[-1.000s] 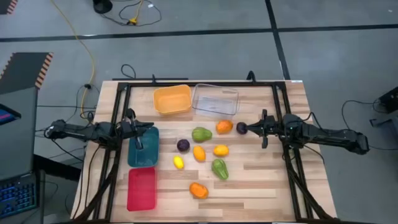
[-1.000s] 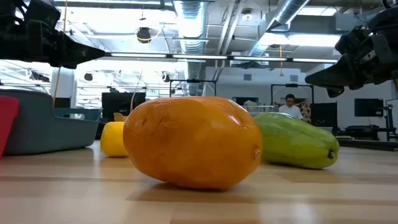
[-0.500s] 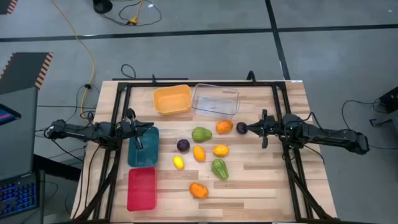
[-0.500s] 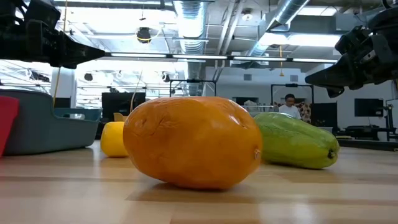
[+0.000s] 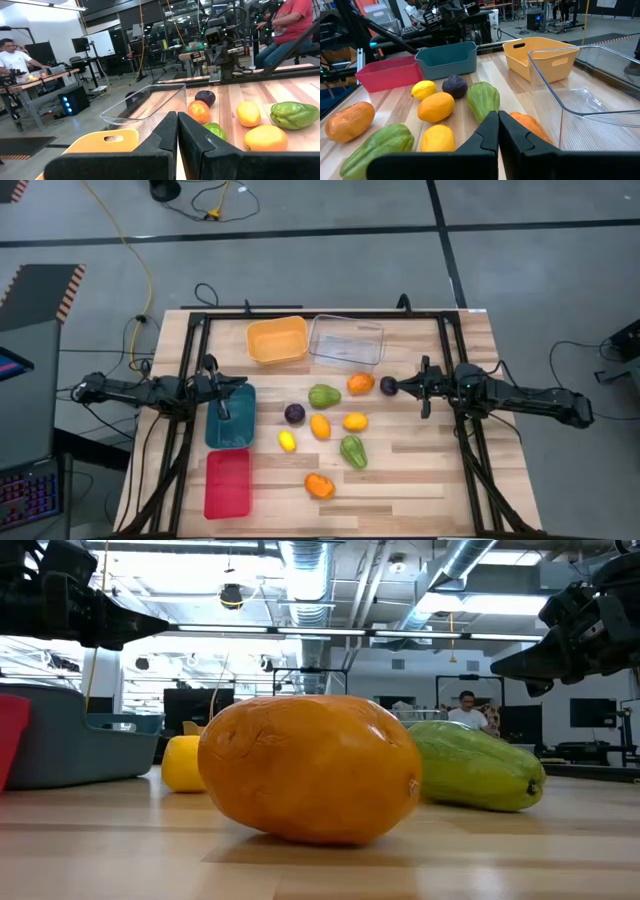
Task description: Sort produce into baskets
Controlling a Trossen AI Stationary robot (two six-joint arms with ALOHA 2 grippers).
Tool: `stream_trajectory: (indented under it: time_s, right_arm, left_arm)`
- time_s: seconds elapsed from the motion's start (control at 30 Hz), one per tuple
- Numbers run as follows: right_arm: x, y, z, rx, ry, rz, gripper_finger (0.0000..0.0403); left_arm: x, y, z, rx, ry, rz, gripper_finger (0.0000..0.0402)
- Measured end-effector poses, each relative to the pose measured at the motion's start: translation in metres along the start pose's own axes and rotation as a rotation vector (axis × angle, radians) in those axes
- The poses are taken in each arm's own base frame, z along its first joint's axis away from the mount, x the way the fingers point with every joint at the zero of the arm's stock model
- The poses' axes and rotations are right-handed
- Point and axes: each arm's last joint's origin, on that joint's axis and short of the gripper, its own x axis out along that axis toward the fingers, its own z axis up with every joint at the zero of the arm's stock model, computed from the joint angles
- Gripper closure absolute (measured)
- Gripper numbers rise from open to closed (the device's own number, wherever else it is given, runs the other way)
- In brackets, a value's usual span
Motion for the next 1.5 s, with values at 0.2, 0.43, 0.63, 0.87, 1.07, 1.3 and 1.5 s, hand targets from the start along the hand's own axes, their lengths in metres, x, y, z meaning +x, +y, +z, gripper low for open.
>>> stream_trajectory:
  time_s: [0.2,0.43,0.63,0.87,1.07,1.3,1.5]
  right_arm:
    - [0.0,0.0,0.0,0.0,0.0,0.0,0.0369]
    - [0.0,0.0,0.0,0.0,0.0,0.0,0.0369]
    - [0.0,0.0,0.0,0.0,0.0,0.0,0.0369]
    - [0.0,0.0,0.0,0.0,0.0,0.0,0.0369]
    - [0.0,0.0,0.0,0.0,0.0,0.0,0.0369]
    - [0.0,0.0,0.0,0.0,0.0,0.0,0.0369]
    - [0.0,0.0,0.0,0.0,0.0,0.0,0.0369]
  left_arm:
    - [0.0,0.0,0.0,-0.044,-0.003,-0.014,0.0401]
    - [0.0,-0.002,0.001,-0.083,-0.016,-0.082,0.04]
    - [0.0,0.0,0.0,-0.177,-0.003,-0.009,0.034]
    - [0.0,0.003,0.0,-0.261,0.008,0.104,0.0189]
    - [0.0,0.002,0.0,-0.332,-0.002,0.082,0.0081]
    - [0.001,0.005,0.015,-0.377,-0.062,0.078,0.0063]
    - [0.01,0.008,0.049,-0.348,-0.039,0.077,0.0072]
